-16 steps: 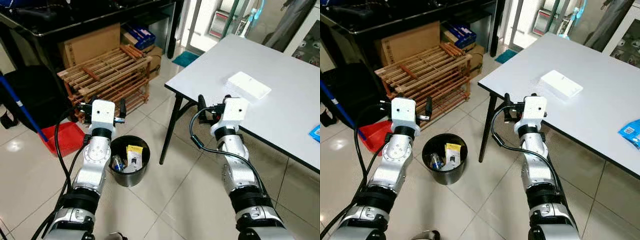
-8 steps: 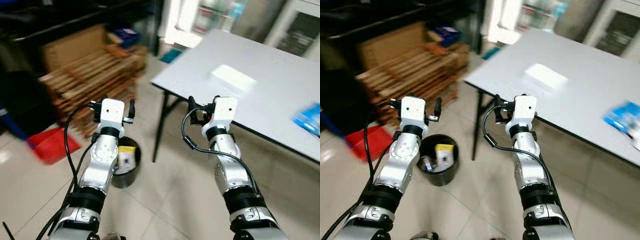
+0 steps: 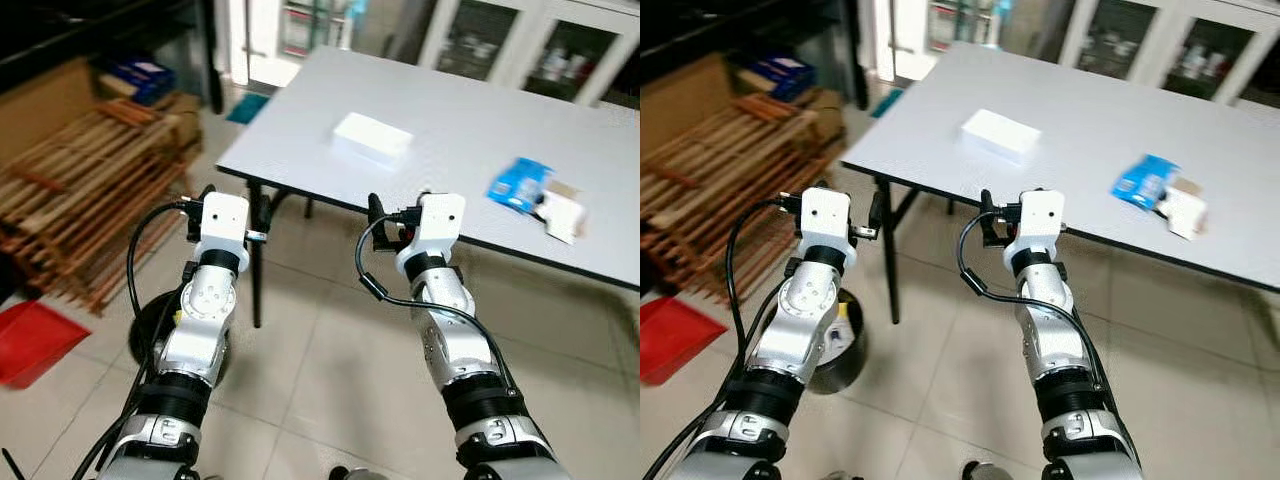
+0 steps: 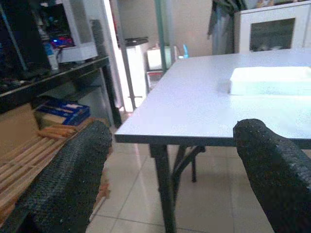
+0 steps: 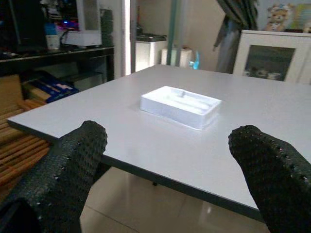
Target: Picking trash to rubbish bin
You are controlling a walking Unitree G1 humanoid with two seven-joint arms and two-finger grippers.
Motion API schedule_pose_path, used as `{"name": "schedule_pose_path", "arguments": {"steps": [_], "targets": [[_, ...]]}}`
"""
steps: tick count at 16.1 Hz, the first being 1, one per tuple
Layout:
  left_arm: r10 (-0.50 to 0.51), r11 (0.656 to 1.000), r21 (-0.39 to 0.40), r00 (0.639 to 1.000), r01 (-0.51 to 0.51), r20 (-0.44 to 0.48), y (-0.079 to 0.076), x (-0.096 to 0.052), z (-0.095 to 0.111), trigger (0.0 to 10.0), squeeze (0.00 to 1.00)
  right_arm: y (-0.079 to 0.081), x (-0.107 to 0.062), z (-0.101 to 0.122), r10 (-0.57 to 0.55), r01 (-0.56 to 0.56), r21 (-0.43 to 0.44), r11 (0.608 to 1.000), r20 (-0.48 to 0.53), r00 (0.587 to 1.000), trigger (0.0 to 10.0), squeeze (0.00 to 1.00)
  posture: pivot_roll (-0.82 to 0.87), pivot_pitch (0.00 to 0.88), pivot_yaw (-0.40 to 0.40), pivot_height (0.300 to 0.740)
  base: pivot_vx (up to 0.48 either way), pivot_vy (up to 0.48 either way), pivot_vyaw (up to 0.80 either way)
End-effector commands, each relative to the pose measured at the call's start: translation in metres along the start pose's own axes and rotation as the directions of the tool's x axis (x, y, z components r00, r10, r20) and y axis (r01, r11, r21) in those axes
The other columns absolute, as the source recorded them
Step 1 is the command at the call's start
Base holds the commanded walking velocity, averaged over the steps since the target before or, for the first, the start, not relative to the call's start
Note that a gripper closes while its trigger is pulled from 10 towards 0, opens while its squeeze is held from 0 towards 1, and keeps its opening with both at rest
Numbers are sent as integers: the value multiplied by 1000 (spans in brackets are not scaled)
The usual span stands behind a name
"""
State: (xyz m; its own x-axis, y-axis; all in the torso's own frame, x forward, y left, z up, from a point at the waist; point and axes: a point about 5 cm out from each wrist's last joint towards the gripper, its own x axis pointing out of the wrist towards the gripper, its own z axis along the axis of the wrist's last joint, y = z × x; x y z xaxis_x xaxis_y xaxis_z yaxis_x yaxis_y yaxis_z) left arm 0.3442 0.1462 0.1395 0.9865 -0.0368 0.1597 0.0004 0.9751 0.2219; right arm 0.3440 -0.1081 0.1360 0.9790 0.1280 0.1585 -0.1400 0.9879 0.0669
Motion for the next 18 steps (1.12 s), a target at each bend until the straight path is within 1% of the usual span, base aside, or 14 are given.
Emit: {"name": "schedule_pose_path", "arguments": {"steps": [1,5,11,18], "targets": [[-16,1000,-3,1000,16,3,-2,0,2,10000,0,-3,-1,1,-10,10,0,1000,-2,1000,10000,0,24,0,-85,740,0,0,-800],[-13,1000,-4,1000,13,0,-3,1,5,10000,0,-5,-1,2,-18,18,2,1000,-10,1000,10000,0,29,18,-91,740,0,0,-800],[7,1000,-2,1000,-7,-11,3,0,4,10000,0,-2,1,2,-13,13,9,1000,-15,1000,10000,0,29,35,-87,740,0,0,-800],[7,1000,-3,1000,-7,-11,2,1,6,10000,0,-4,1,3,-16,16,5,1000,-15,1000,10000,0,30,39,-92,740,0,0,-800]]}}
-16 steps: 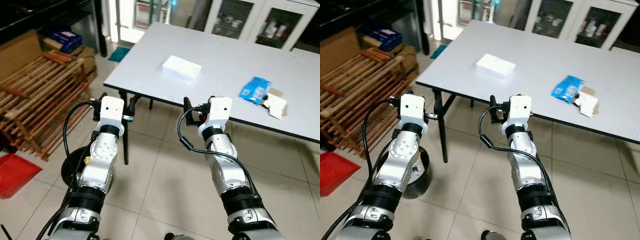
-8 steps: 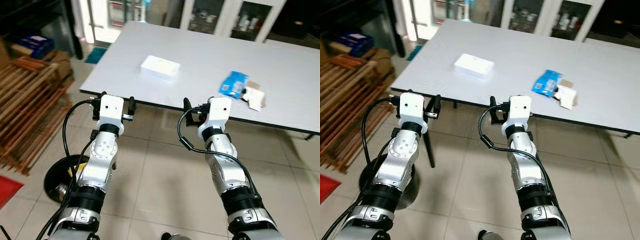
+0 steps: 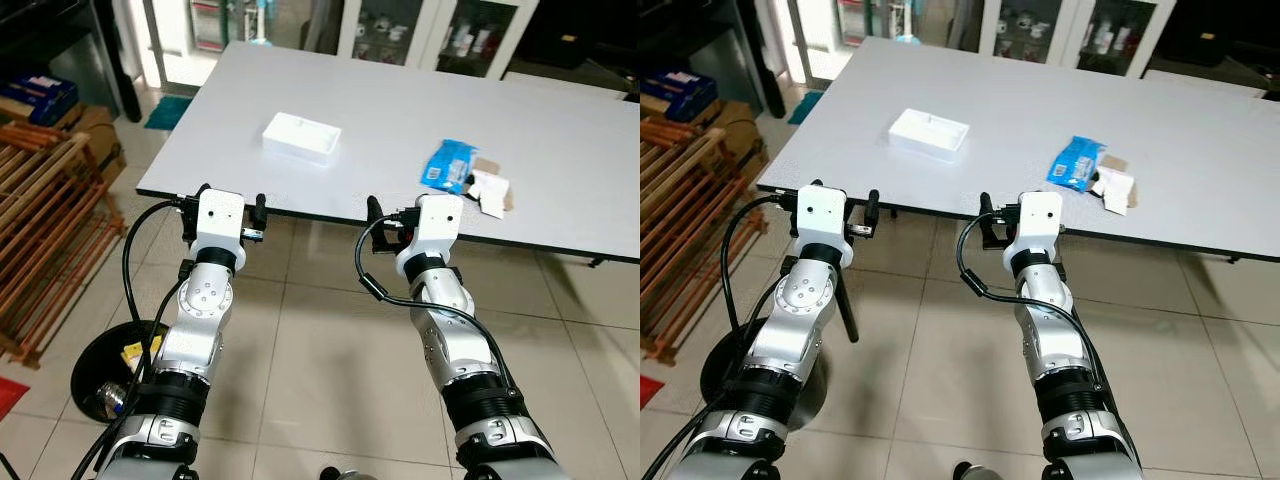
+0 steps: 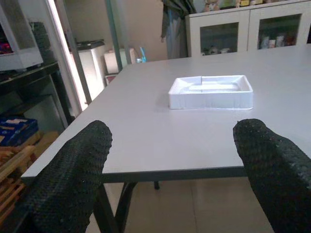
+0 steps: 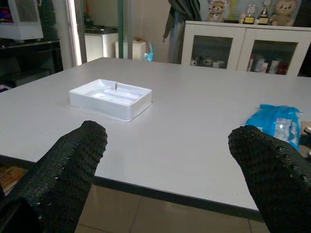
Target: Picking trash to rubbish bin
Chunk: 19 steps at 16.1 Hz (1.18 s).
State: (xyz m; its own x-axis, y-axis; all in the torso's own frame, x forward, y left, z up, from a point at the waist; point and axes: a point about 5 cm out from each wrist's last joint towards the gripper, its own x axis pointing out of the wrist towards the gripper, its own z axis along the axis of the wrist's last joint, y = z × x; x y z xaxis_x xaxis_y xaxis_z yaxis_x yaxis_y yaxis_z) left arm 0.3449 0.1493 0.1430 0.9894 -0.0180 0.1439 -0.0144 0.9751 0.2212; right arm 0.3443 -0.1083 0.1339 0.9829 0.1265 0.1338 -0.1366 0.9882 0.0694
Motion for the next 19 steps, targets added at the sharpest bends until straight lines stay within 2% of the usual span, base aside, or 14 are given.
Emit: {"name": "schedule_pose_path", "arguments": {"steps": [1,3,11,19], "targets": [[-3,1000,6,1000,2,5,-1,0,2,10000,0,-3,1,5,-10,10,3,1000,9,1000,10000,0,30,39,-92,740,0,0,-800],[4,1000,0,1000,-4,0,0,0,1,10000,0,-3,1,5,-7,7,2,1000,8,1000,10000,0,29,42,-93,740,0,-362,-800],[5,1000,-10,1000,-5,-5,0,-1,0,10000,0,-2,0,4,-9,9,16,1000,10,1000,10000,0,26,45,-91,740,0,0,-800],[25,1000,-7,1000,-25,-16,4,1,2,10000,0,1,-1,2,15,-15,1,1000,-7,1000,10000,0,30,43,-90,740,0,0,0]]}}
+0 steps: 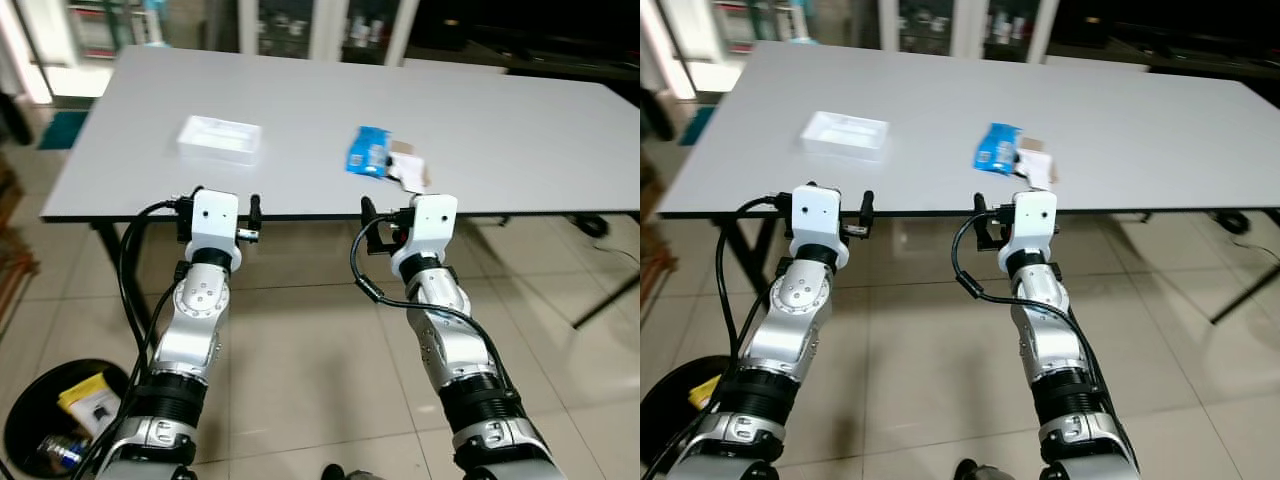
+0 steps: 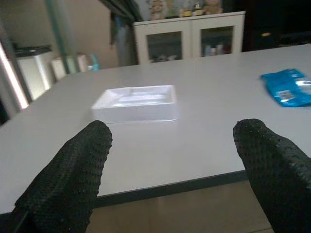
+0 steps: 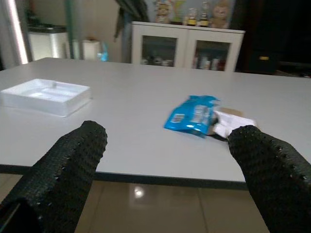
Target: Picking trash to rubbish bin
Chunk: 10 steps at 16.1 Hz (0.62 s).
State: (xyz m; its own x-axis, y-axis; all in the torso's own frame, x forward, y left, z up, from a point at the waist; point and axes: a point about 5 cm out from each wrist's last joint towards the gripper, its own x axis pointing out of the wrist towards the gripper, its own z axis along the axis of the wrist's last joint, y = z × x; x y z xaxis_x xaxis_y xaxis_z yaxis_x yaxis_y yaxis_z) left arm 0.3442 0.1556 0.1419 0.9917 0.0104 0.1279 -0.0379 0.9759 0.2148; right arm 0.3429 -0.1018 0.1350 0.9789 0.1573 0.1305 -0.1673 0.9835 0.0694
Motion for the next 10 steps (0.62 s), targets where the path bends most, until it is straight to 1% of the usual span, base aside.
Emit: {"name": "schedule_pose_path", "arguments": {"steps": [1,4,5,7,10], "targets": [[-4,1000,-1,1000,4,8,-3,3,5,10000,0,-6,0,1,-15,15,6,1000,-4,1000,10000,0,35,41,-90,740,0,0,0],[-19,999,35,1000,19,10,2,3,6,10000,0,-2,2,0,-34,34,31,999,-4,999,10000,0,52,42,-64,740,0,0,0],[-22,999,48,1000,21,10,7,4,7,10000,0,1,3,0,-41,41,45,998,-1,999,10000,0,60,40,-42,740,0,0,0],[-26,998,57,1000,25,8,9,5,8,10000,0,4,3,-1,-39,39,45,998,-4,999,10000,0,60,38,-20,740,0,0,0],[-51,997,61,999,51,11,4,8,12,10000,0,4,4,-3,-44,44,42,998,-8,999,10000,0,50,32,5,740,0,0,0]]}}
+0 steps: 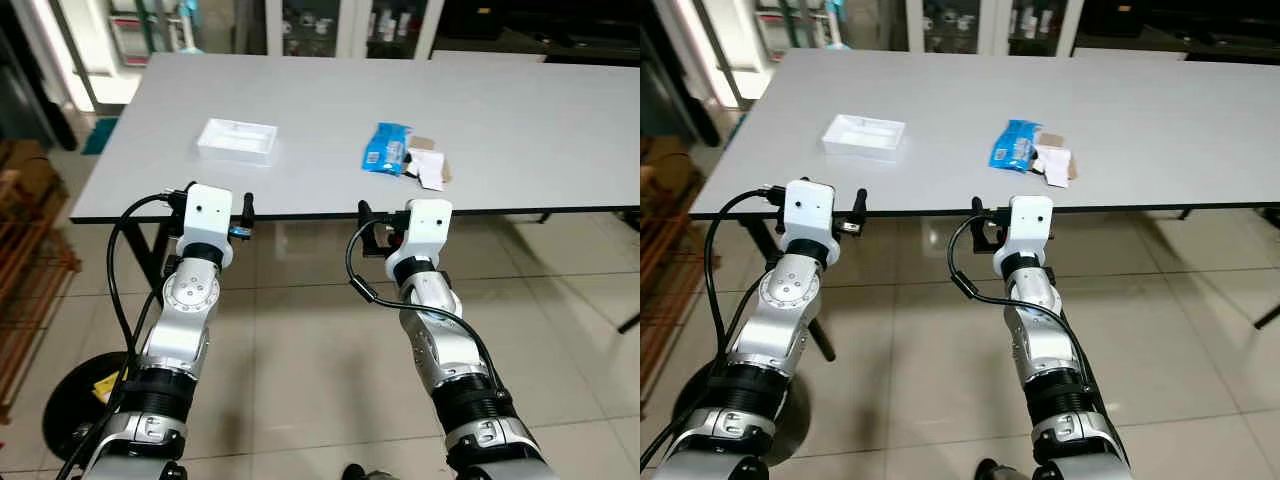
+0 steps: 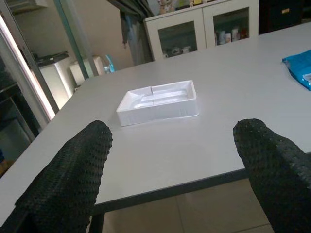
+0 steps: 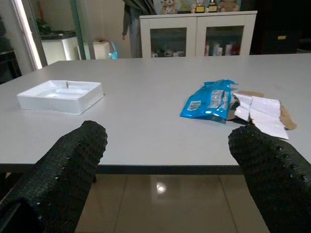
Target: Picking trash to rubbish bin
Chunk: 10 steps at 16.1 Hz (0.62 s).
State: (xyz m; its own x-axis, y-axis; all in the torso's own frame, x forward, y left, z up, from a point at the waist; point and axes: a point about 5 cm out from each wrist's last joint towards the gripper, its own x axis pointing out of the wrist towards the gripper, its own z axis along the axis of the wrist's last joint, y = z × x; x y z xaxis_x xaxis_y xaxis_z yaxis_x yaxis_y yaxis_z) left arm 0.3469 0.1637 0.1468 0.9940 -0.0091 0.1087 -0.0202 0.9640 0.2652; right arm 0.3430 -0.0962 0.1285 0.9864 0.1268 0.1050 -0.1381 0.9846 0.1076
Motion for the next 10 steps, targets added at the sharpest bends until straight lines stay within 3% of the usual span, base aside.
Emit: {"name": "schedule_pose_path", "arguments": {"steps": [1,5,10], "targets": [[-38,999,15,999,38,21,-9,6,11,10000,0,0,3,4,-5,5,-8,1000,14,1000,10000,0,40,28,9,740,0,0,0],[4,1000,6,1000,-4,11,-12,11,13,10000,0,-1,5,10,2,-1,-33,999,29,1000,10000,0,33,23,-16,740,0,0,0],[52,999,7,999,-52,7,-3,10,13,10000,0,-5,13,19,6,-4,-40,999,45,999,10000,0,40,22,-40,740,298,0,0]]}}
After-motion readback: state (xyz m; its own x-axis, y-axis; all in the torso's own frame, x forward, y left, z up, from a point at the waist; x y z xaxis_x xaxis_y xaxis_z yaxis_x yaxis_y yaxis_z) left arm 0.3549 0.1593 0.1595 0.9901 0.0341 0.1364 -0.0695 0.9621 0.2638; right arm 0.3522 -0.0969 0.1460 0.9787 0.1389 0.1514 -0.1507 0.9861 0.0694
